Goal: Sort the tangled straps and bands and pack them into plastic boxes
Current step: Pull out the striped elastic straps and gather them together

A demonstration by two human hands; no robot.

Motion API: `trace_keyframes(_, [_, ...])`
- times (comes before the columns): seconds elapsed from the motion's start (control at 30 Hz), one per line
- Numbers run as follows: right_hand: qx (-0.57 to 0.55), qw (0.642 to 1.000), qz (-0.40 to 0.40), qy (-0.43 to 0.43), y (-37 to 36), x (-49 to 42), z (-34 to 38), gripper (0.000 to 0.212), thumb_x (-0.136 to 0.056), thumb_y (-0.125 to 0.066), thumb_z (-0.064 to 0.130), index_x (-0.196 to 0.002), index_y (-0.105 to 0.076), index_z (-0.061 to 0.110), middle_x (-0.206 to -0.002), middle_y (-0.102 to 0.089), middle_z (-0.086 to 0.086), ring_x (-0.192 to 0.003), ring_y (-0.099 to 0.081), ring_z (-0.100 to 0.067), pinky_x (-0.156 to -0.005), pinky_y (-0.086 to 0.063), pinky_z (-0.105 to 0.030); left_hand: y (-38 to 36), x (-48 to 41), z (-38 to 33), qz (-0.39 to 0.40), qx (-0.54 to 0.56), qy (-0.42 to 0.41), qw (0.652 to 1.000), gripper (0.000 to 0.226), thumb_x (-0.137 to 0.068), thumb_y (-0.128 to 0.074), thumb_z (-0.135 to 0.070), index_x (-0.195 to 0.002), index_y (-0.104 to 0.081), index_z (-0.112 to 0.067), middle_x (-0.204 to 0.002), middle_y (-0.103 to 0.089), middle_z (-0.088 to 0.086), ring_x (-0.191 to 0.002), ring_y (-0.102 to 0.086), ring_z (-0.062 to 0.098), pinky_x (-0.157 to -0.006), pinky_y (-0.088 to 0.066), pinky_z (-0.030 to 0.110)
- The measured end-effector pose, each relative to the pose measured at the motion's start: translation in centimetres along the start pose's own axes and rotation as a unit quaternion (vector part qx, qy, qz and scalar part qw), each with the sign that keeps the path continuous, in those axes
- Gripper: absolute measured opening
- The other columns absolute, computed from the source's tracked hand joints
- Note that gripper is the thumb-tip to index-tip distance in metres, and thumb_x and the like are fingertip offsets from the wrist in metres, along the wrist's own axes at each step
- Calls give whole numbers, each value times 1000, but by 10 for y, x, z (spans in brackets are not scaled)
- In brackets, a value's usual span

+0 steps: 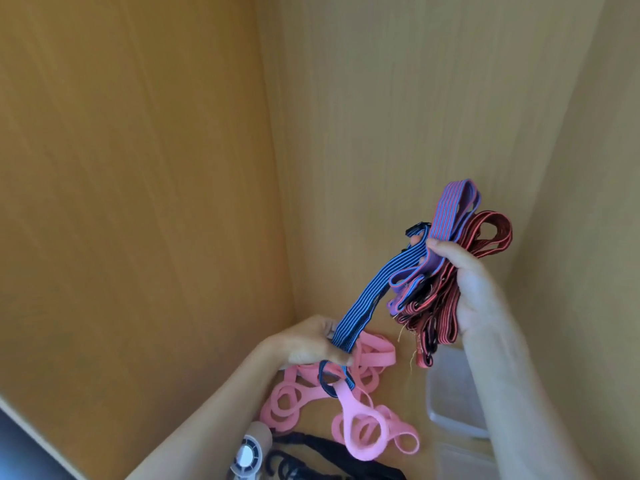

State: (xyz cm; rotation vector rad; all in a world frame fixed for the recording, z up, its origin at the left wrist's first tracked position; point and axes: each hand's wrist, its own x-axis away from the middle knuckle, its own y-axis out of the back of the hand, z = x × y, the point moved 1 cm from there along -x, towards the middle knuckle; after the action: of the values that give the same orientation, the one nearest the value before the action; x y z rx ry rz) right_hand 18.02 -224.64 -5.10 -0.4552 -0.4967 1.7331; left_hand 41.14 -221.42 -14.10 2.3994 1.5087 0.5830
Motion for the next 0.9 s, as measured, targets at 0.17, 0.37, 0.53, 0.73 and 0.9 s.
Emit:
trace_keyframes(0.17, [-18,1000,-5,7,-1,-1,0,33,-94,-56,19,-72,-81,15,-66,-71,-6,-52,-69,-23,-51,-59,-34,-23,-7,48,-108,-27,68,991,16,-78,-77,-14,-80,-61,-16,-70,-63,-3,-66,-63,15,-68,-54,33])
trace_keyframes(0.37, [5,1000,-8,-2,-6,0,-7,25,-90,-59,21,-79,-81,16,-75,-69,-10,-61,-67,-30,-70,-58,-39,-41,-6,69,-114,71,96,986,13,-88,-59,-18,-89,-70,-12,-86,-66,4,-83,-60,18,-82,-47,31])
trace_keyframes(0.53, [-11,1000,-9,3,-3,1,-5,19,-85,-63,20,-81,-81,13,-75,-71,-11,-58,-68,-33,-62,-61,-45,-40,6,71,-24,94,112,989,32,-70,-56,-12,-98,-71,-14,-96,-70,-3,-92,-65,8,-80,-52,20])
trace_keyframes(0.73, [-29,999,-11,9,8,5,-4,29,-93,-58,19,-76,-80,13,-70,-70,-9,-56,-70,-31,-53,-59,-41,-47,14,61,16,3,133,991,21,-73,-54,-25,-56,-58,-36,-63,-53,-16,-65,-47,6,-61,-34,25])
trace_keyframes(0.9, [-27,999,-30,0,11,11,-3,21,-92,-59,19,-84,-77,11,-79,-70,-11,-61,-69,-31,-62,-62,-43,-39,13,43,4,39,86,996,21,-87,-60,-25,-66,-61,-30,-66,-59,-10,-60,-53,5,-62,-42,18])
